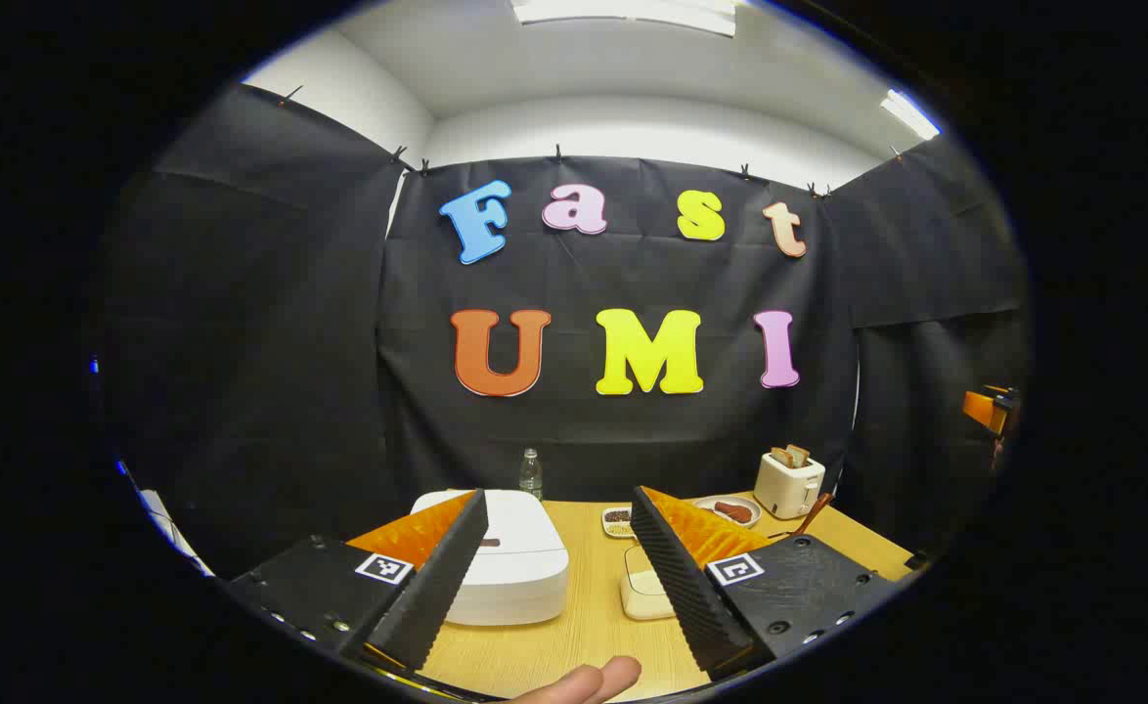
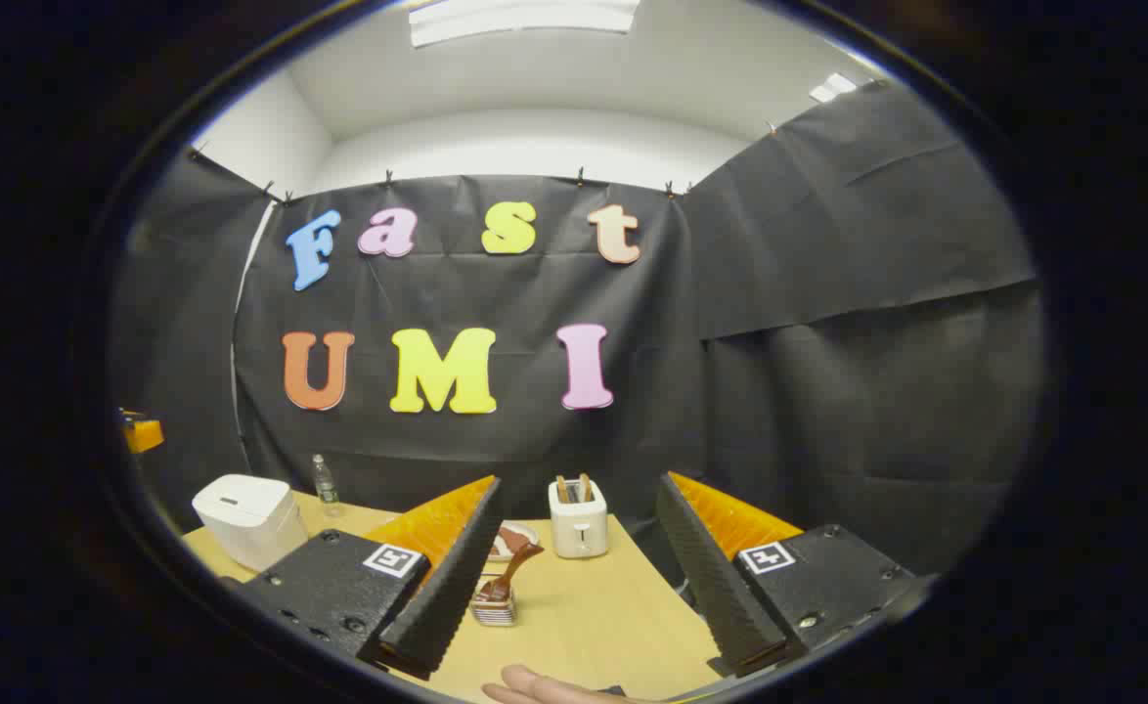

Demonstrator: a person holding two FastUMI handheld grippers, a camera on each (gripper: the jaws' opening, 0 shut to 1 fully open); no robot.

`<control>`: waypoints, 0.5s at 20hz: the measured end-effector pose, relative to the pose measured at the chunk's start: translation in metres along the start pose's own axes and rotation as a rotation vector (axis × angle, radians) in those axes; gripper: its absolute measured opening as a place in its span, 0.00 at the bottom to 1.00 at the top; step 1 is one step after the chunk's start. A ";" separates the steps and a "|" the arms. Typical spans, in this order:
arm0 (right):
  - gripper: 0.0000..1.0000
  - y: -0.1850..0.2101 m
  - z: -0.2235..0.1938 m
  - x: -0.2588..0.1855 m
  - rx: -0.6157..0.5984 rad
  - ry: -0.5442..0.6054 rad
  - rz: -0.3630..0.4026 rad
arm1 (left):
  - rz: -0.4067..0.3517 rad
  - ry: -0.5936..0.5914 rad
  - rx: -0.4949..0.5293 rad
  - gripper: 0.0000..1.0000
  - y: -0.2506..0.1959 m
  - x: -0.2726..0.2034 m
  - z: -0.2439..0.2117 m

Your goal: Close the left gripper, press the button to open the rice cooker; take a wooden spoon from the chopstick holder with the right hand, scoop a spoonful of rice and pour it into the rice cooker, then put the wooden spoon back into the chopstick holder.

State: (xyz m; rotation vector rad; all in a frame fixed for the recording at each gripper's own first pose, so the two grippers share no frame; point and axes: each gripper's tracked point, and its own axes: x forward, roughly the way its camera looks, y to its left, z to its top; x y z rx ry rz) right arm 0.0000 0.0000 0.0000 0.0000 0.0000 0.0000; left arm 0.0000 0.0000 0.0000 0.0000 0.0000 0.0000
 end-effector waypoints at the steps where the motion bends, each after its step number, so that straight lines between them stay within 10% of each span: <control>1: 1.00 0.001 -0.001 0.001 0.001 0.004 0.002 | 0.012 -0.004 0.000 0.94 0.003 0.001 0.001; 10: 1.00 0.010 -0.022 0.010 0.002 0.034 0.036 | 0.034 -0.020 0.017 0.94 0.016 0.006 -0.002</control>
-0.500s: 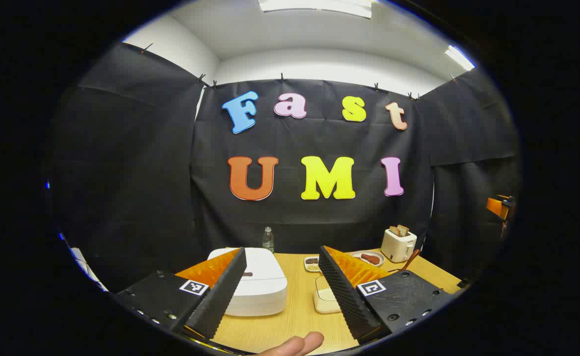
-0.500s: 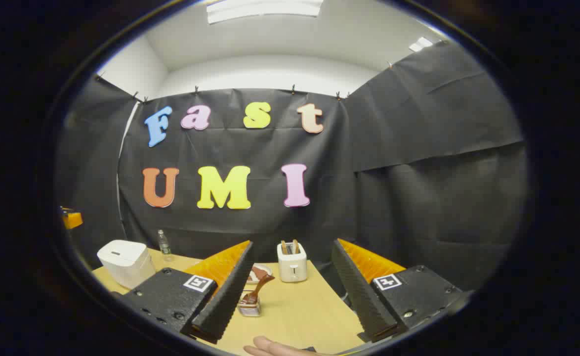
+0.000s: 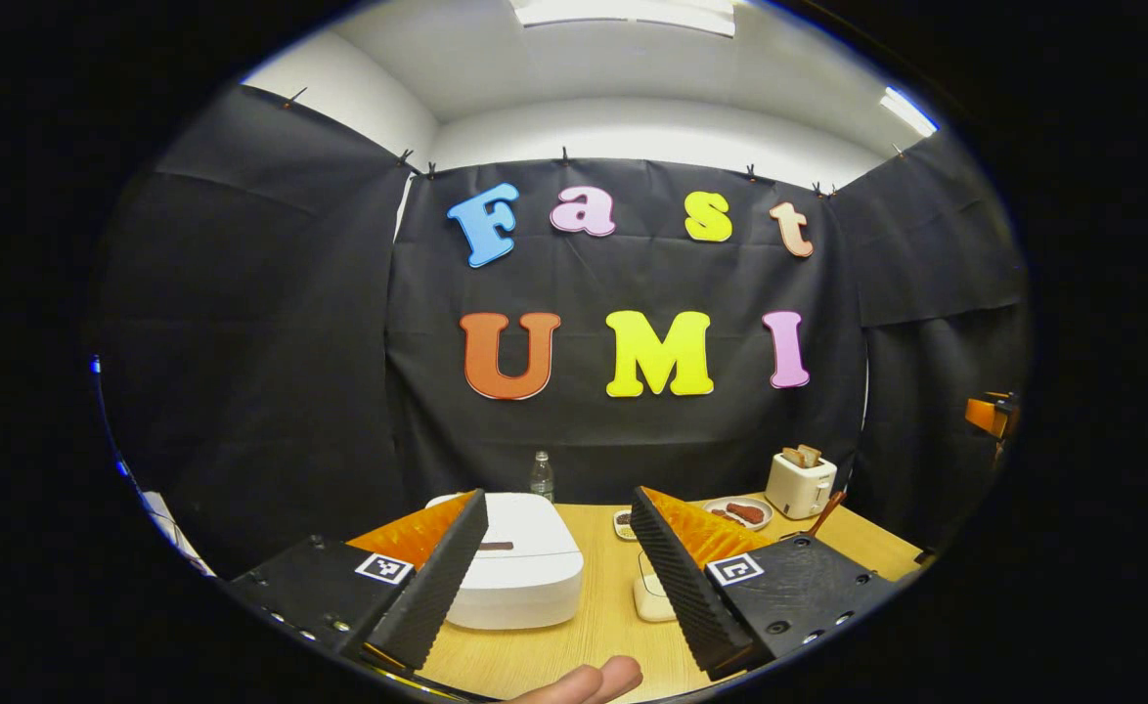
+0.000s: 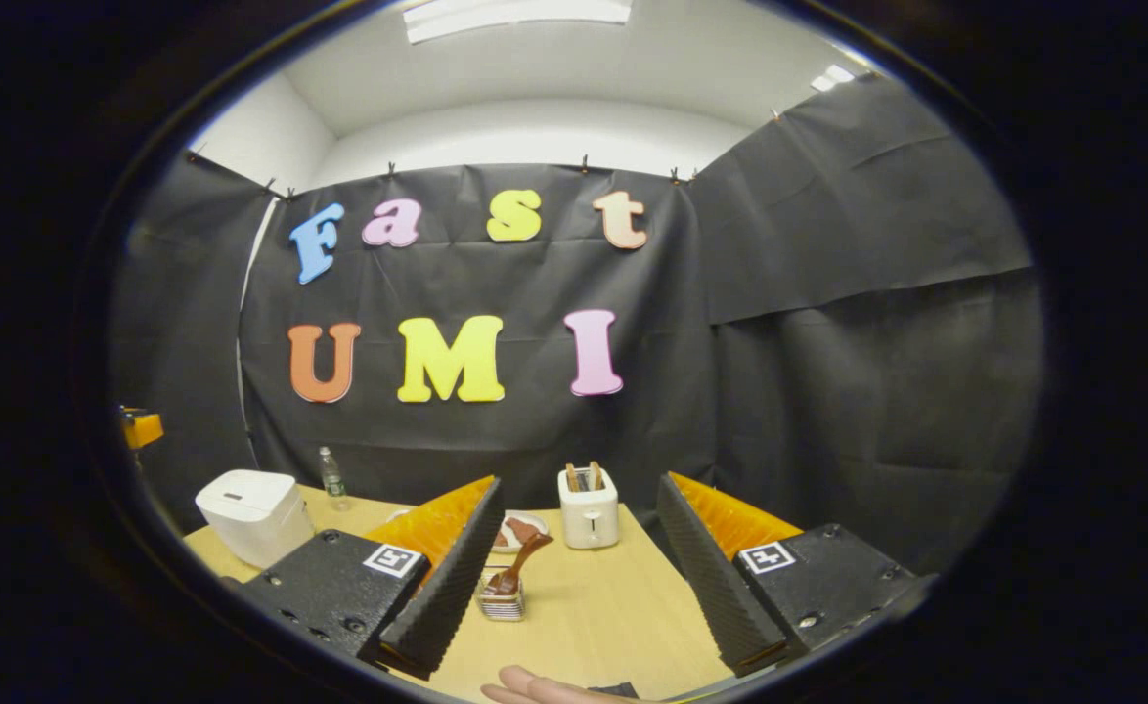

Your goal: Close the left gripper, press the button to open the rice cooker; take a wooden spoon from the chopstick holder with the right hand, scoop a spoonful of rice and pour it into the rice cooker, then put the wooden spoon back into the chopstick holder.

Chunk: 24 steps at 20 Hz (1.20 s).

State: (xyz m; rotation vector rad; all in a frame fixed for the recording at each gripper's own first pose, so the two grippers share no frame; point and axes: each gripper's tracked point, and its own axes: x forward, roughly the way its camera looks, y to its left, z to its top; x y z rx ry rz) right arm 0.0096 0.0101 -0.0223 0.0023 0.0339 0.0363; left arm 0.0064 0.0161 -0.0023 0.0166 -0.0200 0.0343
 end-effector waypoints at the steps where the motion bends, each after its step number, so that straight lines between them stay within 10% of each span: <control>1: 0.99 0.002 -0.003 0.001 0.000 0.004 0.008 | 0.000 0.000 0.004 0.94 0.000 0.003 -0.001; 8: 0.99 0.000 -0.026 0.013 0.026 0.019 0.014 | -0.053 0.013 -0.045 0.88 -0.008 0.023 -0.011; 9: 1.00 0.000 -0.031 0.016 0.027 0.024 0.016 | -0.062 0.025 -0.051 0.63 -0.007 0.028 -0.014; 11: 1.00 0.001 -0.040 0.022 0.024 0.033 0.022 | -0.049 0.048 -0.029 0.47 -0.003 0.038 -0.021; 16: 1.00 0.004 -0.059 0.034 0.010 0.038 0.033 | 0.034 0.085 0.036 0.41 0.018 0.063 -0.038; 17: 1.00 0.006 -0.063 0.035 0.011 0.040 0.038 | 0.032 0.118 0.020 0.00 0.019 0.080 -0.050; 24: 1.00 0.020 -0.084 0.059 -0.002 0.051 0.094 | 0.130 0.335 0.057 0.00 0.053 0.134 -0.119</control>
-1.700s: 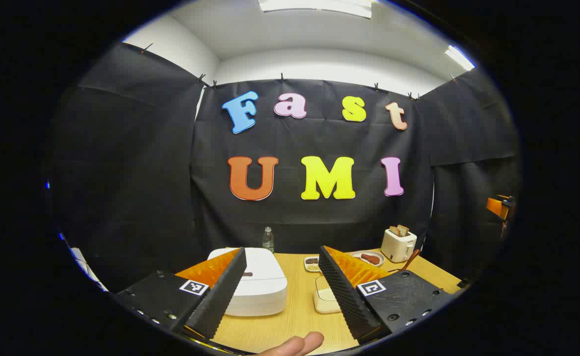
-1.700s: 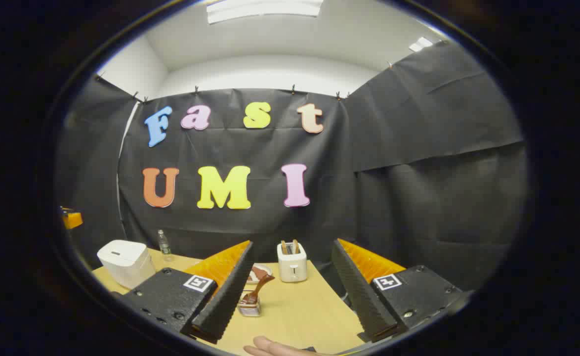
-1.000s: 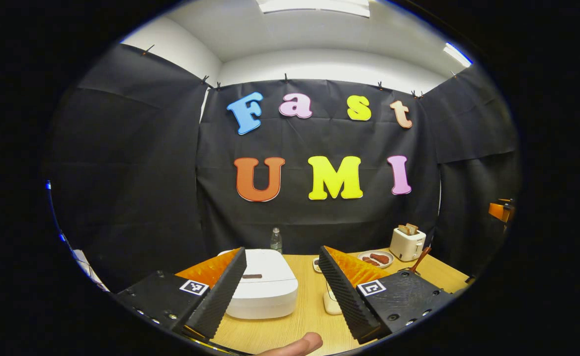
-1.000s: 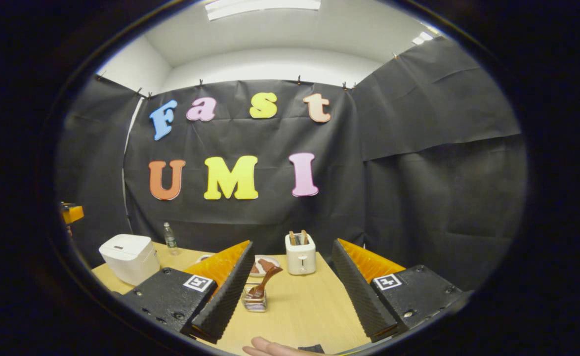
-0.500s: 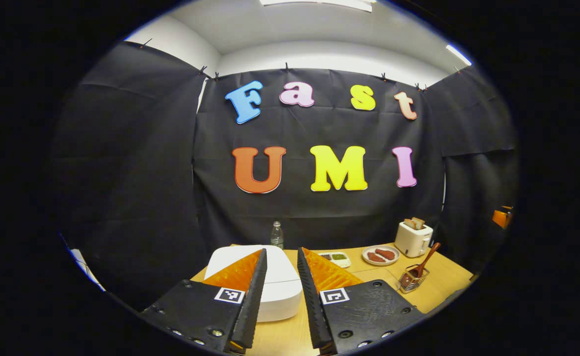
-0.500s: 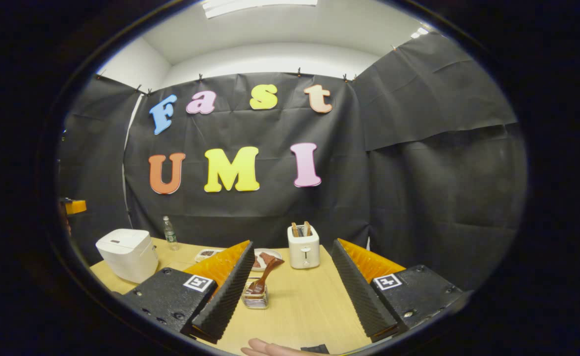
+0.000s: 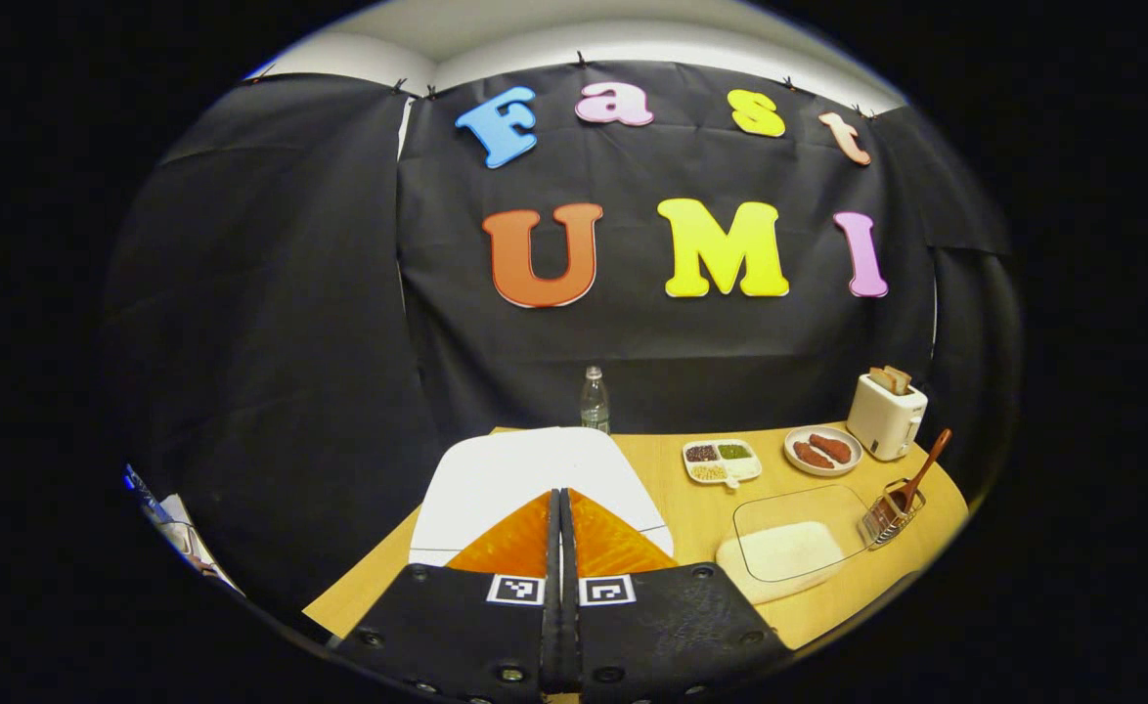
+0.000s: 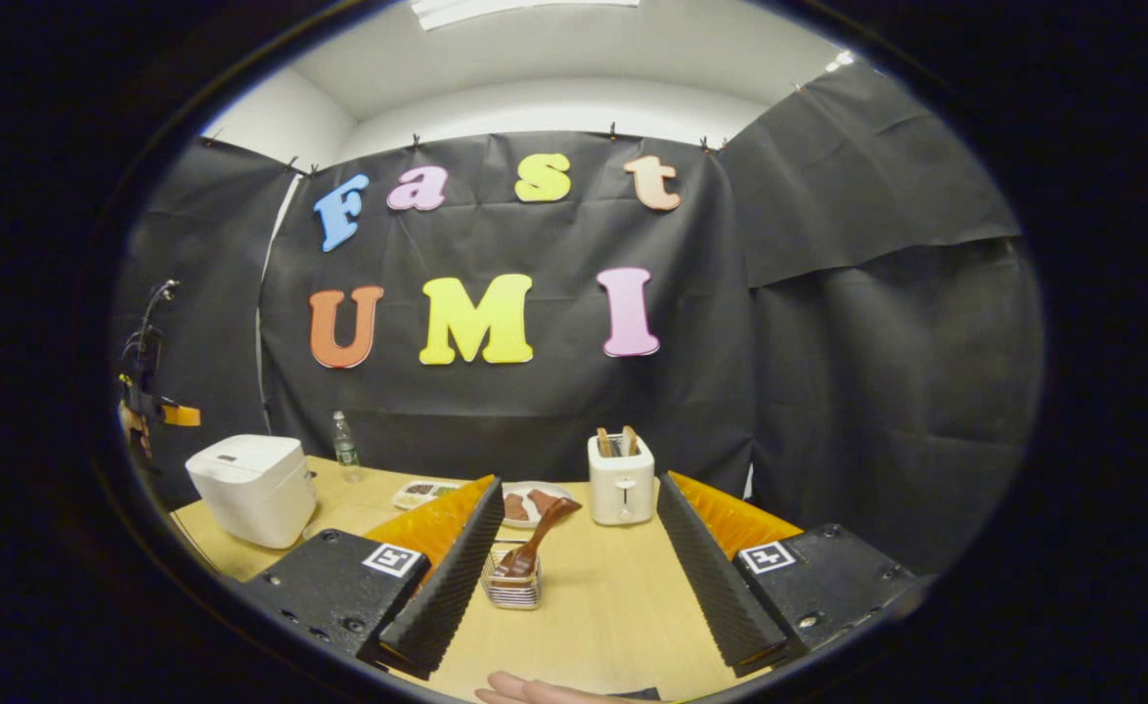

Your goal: Close the left gripper, press the button to open the rice cooker; take a wooden spoon from the chopstick holder with the right hand, scoop a spoonful of rice and pour it into the rice cooker, then put the wooden spoon back into the chopstick holder.

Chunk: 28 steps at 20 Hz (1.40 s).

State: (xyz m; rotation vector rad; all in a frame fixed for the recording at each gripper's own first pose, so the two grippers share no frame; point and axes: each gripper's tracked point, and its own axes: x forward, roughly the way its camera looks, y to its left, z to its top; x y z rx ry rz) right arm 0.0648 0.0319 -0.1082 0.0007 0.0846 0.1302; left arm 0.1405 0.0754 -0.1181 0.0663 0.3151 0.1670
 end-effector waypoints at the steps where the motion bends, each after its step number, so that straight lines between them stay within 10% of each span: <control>1: 1.00 0.001 -0.002 0.004 0.000 0.002 0.005 | 0.010 0.038 0.002 0.00 0.002 0.010 -0.008; 14: 1.00 0.002 -0.043 0.033 -0.007 0.076 0.038 | 0.078 0.255 -0.052 0.00 0.024 0.069 -0.066; 28: 0.99 -0.004 -0.051 0.021 -0.025 0.115 0.008 | 0.084 0.225 -0.118 0.00 0.027 0.056 -0.043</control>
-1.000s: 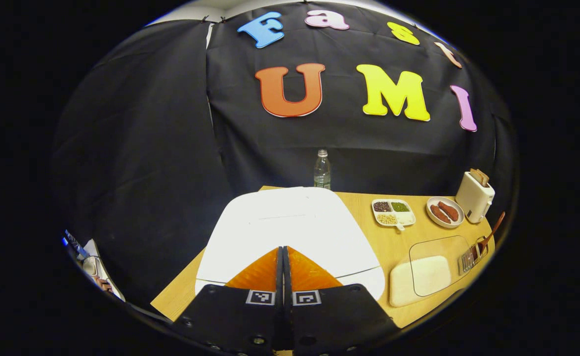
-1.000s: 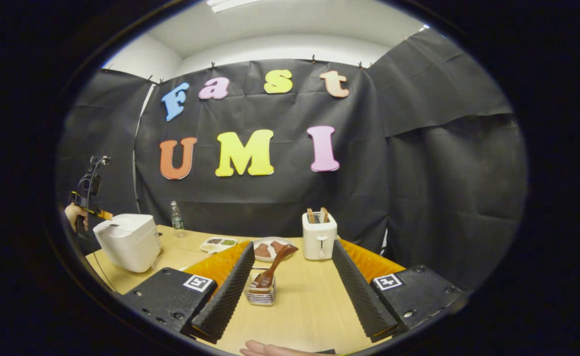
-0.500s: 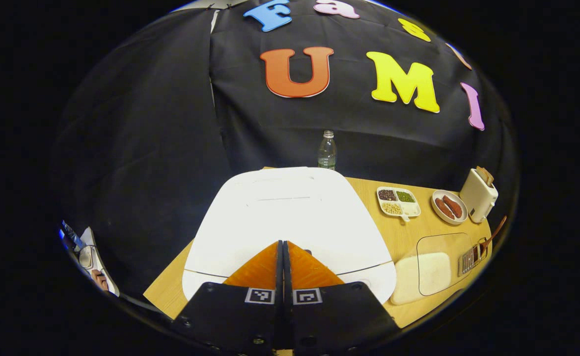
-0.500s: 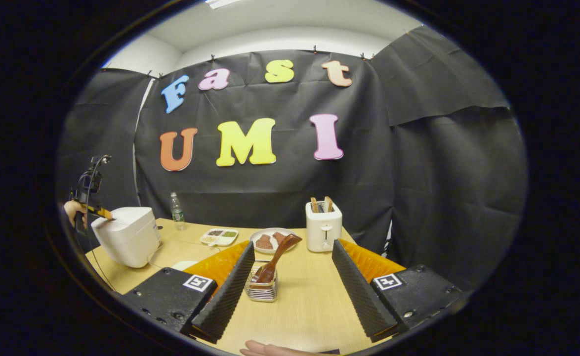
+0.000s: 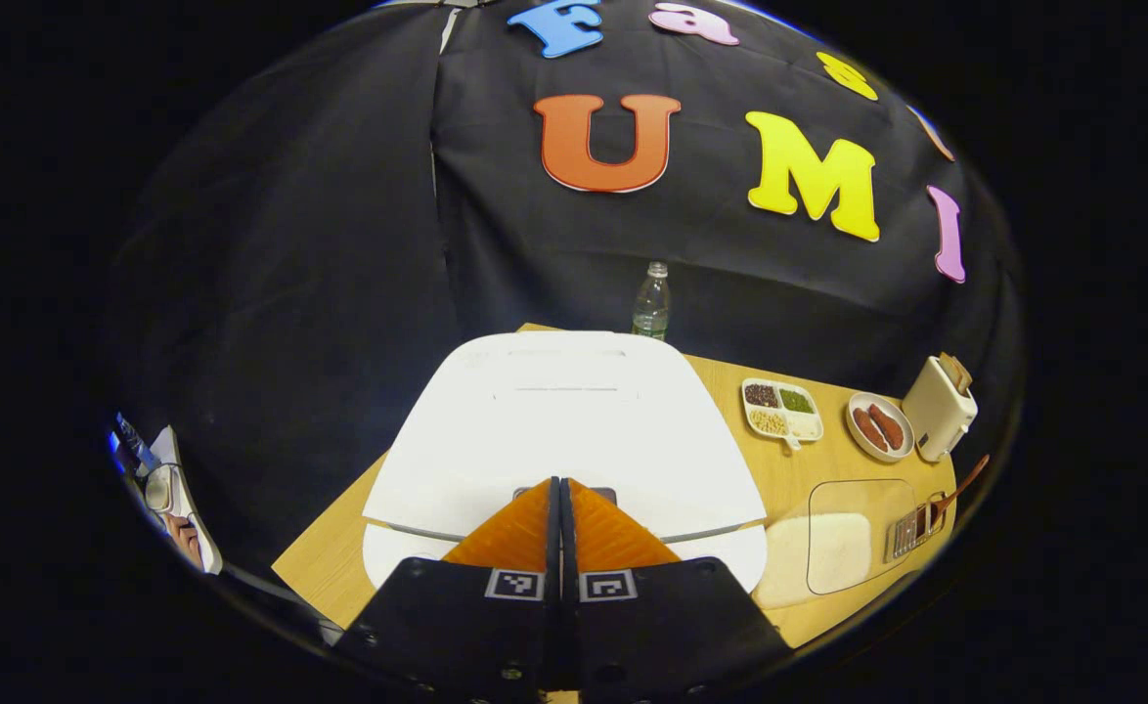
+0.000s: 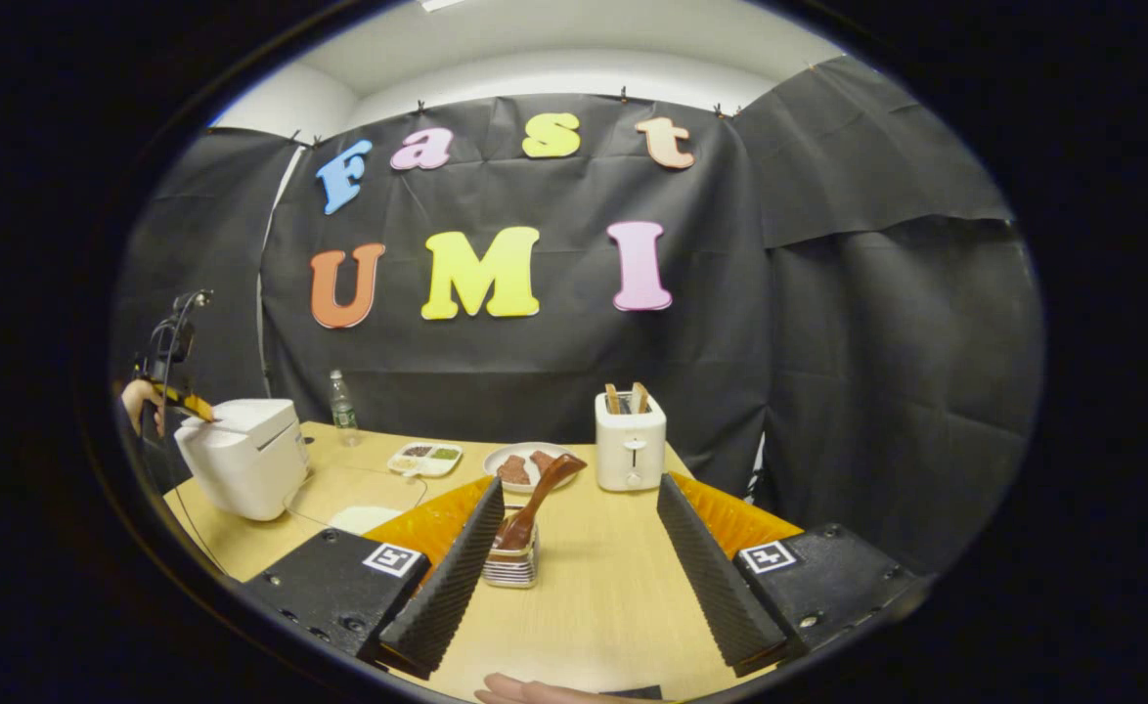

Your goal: Close the left gripper, press the button to open the rice cooker; take a wooden spoon from the chopstick holder with the right hand, scoop a spoonful of rice and pour it into the rice cooker, then put the wooden spoon back into the chopstick holder.

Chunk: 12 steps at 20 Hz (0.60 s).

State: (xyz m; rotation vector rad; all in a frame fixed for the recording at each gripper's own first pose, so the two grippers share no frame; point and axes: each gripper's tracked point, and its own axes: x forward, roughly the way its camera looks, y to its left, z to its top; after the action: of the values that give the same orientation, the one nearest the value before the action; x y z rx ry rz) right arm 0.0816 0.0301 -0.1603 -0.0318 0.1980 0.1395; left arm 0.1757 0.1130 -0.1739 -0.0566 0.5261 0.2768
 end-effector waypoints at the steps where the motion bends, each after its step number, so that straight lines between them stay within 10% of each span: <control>1: 1.00 -0.001 0.000 -0.004 -0.002 0.000 -0.003 | 0.010 -0.045 0.010 0.00 0.002 -0.008 0.013; 12: 1.00 0.002 0.001 -0.018 0.000 -0.013 -0.020 | -0.053 -0.254 -0.003 0.00 -0.004 -0.106 0.038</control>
State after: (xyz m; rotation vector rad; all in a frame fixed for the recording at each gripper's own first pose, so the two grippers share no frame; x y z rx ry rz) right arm 0.0635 0.0297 -0.1562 -0.0328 0.1851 0.1201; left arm 0.1076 0.0874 -0.0881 -0.0373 0.2717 0.2289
